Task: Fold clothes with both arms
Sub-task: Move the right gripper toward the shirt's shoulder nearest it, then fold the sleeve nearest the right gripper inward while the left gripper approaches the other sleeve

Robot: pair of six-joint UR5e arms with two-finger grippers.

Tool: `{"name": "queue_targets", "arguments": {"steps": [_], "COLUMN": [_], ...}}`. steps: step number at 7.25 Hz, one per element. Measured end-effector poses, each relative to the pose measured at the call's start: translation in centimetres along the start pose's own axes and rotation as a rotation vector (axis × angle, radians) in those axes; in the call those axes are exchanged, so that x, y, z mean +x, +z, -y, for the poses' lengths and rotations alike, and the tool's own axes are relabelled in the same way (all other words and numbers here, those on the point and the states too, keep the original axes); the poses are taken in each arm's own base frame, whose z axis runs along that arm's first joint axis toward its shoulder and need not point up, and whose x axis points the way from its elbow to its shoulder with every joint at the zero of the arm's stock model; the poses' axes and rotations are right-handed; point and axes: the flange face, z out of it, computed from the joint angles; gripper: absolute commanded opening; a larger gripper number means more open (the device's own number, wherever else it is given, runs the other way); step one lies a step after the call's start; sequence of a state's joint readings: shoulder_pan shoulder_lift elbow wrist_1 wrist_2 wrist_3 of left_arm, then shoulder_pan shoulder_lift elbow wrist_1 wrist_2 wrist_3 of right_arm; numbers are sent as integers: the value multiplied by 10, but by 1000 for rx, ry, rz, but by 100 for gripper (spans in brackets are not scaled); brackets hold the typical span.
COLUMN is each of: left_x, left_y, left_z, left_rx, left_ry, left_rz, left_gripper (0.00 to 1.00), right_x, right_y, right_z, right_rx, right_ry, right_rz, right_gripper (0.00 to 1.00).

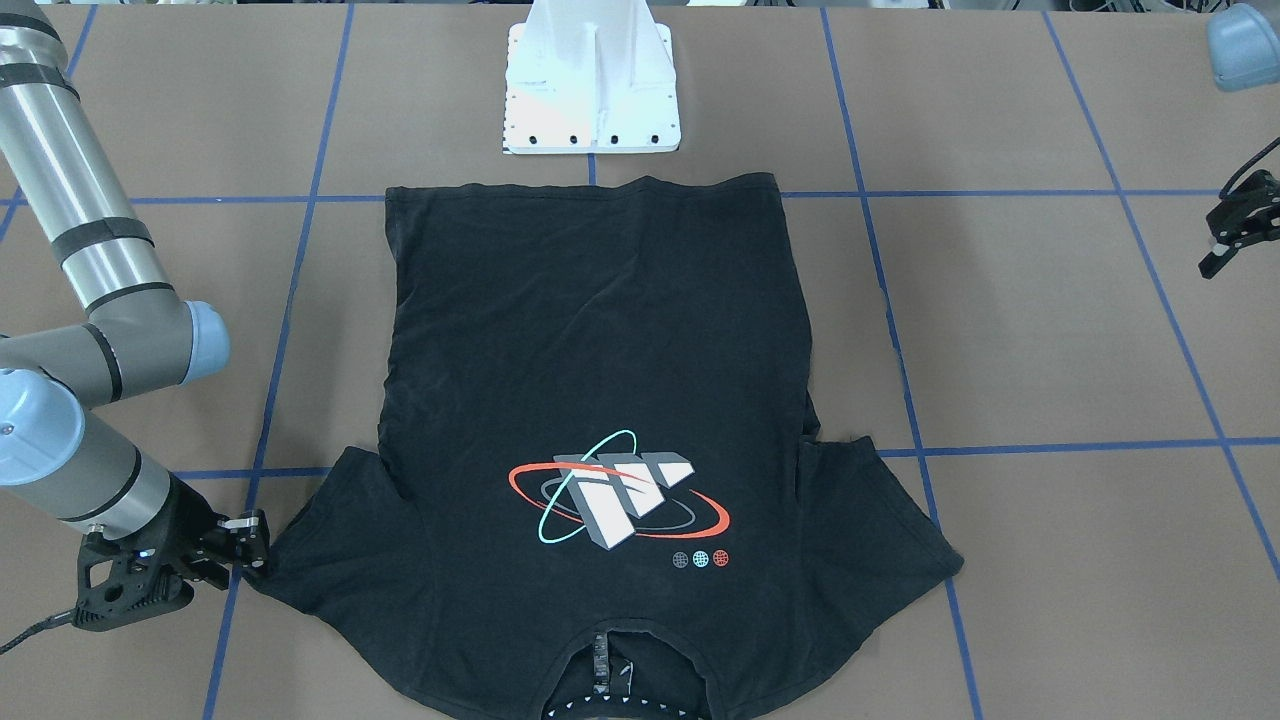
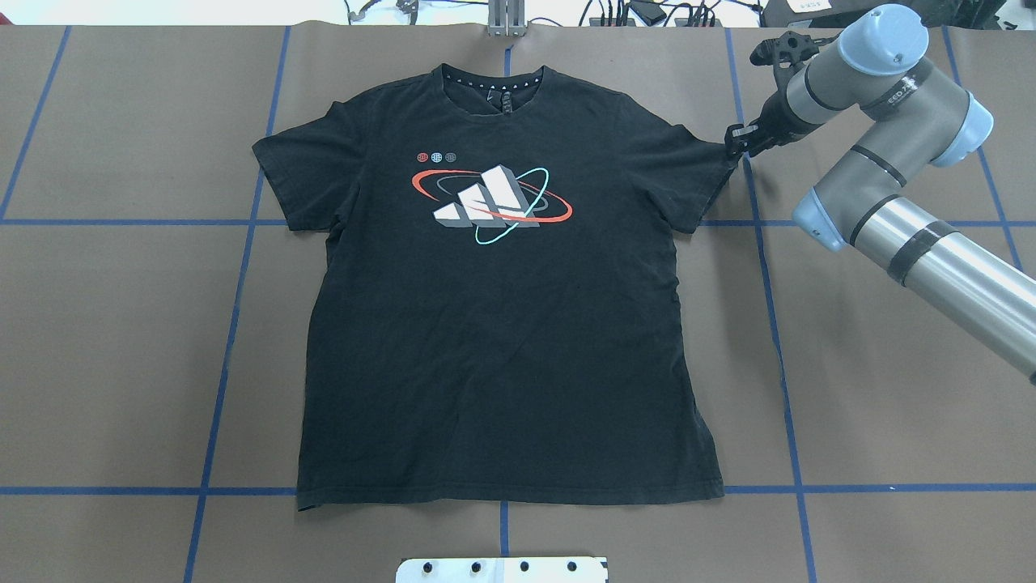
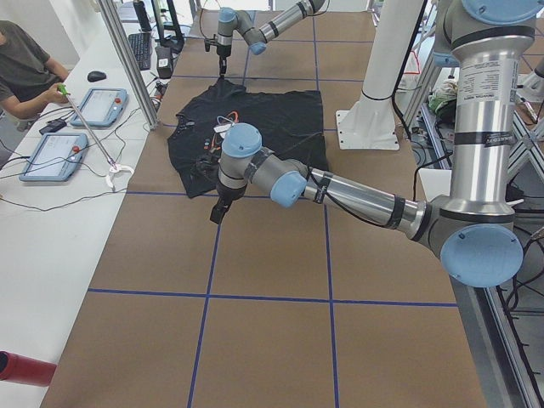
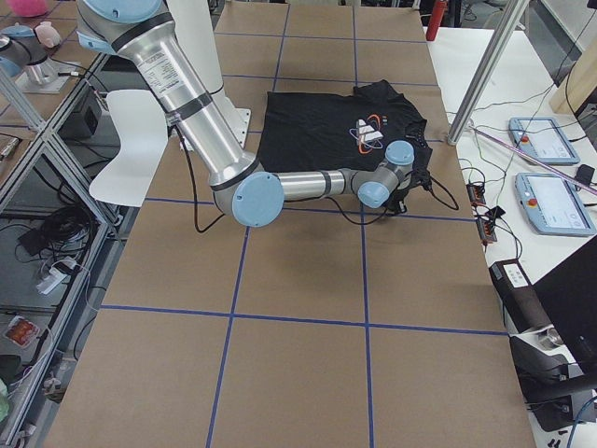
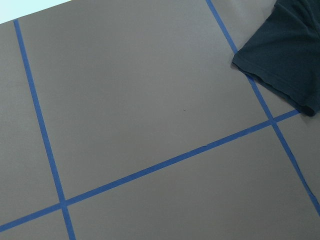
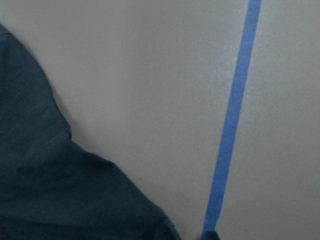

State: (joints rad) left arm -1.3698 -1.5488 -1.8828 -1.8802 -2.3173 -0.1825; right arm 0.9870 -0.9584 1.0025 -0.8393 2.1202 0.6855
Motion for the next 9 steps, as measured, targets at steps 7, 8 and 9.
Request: {"name": "queue_targets", "arguments": {"steps": [7, 8, 9], "left_x": [-3, -4, -4], "left_y": [3, 4, 4], "left_z": [-1, -1, -1], "left_rx": [-6, -6, -7], "left_ry": [-4, -4, -5], "left_rz": [0, 1, 1], "left_gripper": [100, 100, 100], "right_x": [-33, -58, -95], "right_y": [-39, -62, -75], "right_z": [7, 9, 10], "right_rx": [-15, -23, -39], "right_ry": [-10, 19, 67], "right_rz": [117, 153, 179], "right_gripper": [0, 0, 0]}}
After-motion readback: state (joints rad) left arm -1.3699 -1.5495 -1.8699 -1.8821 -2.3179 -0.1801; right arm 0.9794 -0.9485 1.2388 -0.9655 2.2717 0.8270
